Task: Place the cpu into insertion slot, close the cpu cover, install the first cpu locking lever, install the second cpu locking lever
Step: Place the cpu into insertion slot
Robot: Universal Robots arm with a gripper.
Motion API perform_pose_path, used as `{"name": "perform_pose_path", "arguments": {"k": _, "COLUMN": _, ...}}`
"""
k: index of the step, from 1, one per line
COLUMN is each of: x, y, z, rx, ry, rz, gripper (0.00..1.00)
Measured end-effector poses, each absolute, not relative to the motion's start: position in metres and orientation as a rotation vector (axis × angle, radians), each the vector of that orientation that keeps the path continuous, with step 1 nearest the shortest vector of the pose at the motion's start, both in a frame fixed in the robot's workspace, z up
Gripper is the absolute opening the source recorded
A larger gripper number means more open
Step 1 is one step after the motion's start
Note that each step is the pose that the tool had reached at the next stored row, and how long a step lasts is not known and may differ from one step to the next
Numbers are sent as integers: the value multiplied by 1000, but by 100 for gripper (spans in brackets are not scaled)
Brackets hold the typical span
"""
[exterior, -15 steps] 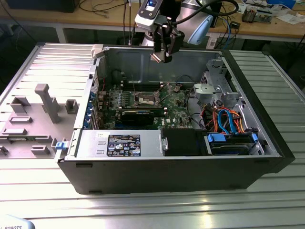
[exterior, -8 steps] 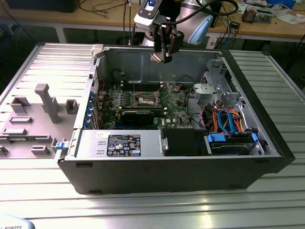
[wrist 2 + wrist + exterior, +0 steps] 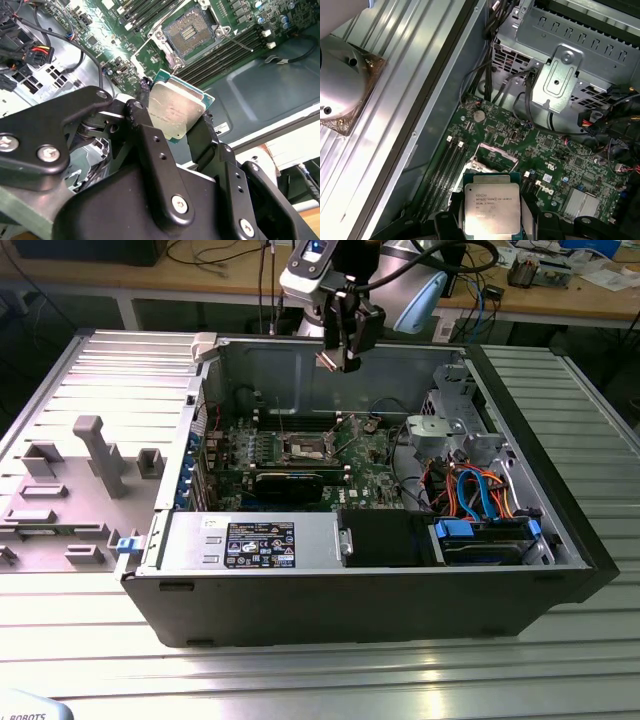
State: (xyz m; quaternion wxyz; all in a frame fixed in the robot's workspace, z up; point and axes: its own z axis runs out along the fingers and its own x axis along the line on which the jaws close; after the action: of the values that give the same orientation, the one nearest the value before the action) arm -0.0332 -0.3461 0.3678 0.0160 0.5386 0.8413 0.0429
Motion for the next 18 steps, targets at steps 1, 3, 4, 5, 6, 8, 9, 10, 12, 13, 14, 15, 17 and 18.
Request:
{"name": "perform_pose_path", "arguments": {"k": 1, "x": -33, "y": -346, "z": 368, "rx": 1681, "ry": 2613, "rz": 133, "gripper": 54}}
{"name": "perform_pose_path", "arguments": {"k": 3, "x": -33, "y": -346, "z": 368, "rx": 1705, "ry": 2596, "rz": 133, "gripper": 54}}
{"name": "perform_pose_path", "arguments": {"k": 4, "x": -33, "y": -346, "z": 367, "rx": 1722, "ry": 2584, "rz": 132, "gripper": 54}}
{"name": "perform_pose_path", "arguments": {"k": 5, "x": -33, "y": -346, "z": 367, "rx": 1736, "ry": 2574, "rz": 132, "gripper": 54}}
{"name": "perform_pose_path", "arguments": {"k": 6, "x": -34, "y": -346, "z": 367, "rx": 1744, "ry": 2569, "rz": 132, "gripper": 54}}
{"name": "perform_pose_path", "arguments": {"k": 8, "x": -35, "y": -346, "z": 367, "rx": 1752, "ry": 2563, "rz": 131, "gripper": 54}}
{"name": "perform_pose_path", "arguments": {"k": 9, "x": -36, "y": -346, "z": 367, "rx": 1753, "ry": 2562, "rz": 131, "gripper": 54}}
{"name": "perform_pose_path", "arguments": {"k": 10, "x": -37, "y": -346, "z": 366, "rx": 1755, "ry": 2560, "rz": 132, "gripper": 54}}
{"name": "perform_pose_path", "arguments": {"k": 12, "x": -38, "y": -346, "z": 366, "rx": 1761, "ry": 2556, "rz": 131, "gripper": 54}}
{"name": "perform_pose_path", "arguments": {"k": 13, "x": -38, "y": -346, "z": 366, "rx": 1771, "ry": 2549, "rz": 131, "gripper": 54}}
{"name": "perform_pose_path", "arguments": {"k": 14, "x": -38, "y": -346, "z": 366, "rx": 1784, "ry": 2539, "rz": 131, "gripper": 54}}
{"name": "perform_pose_path", "arguments": {"k": 15, "x": -38, "y": -346, "z": 366, "rx": 1797, "ry": 2529, "rz": 131, "gripper": 54}}
{"name": "perform_pose_path", "arguments": {"k": 17, "x": -38, "y": -346, "z": 365, "rx": 1822, "ry": 2510, "rz": 130, "gripper": 54}}
{"name": "perform_pose_path", "arguments": {"k": 18, "x": -38, "y": -346, "z": 365, "rx": 1843, "ry": 2495, "rz": 129, "gripper": 54}}
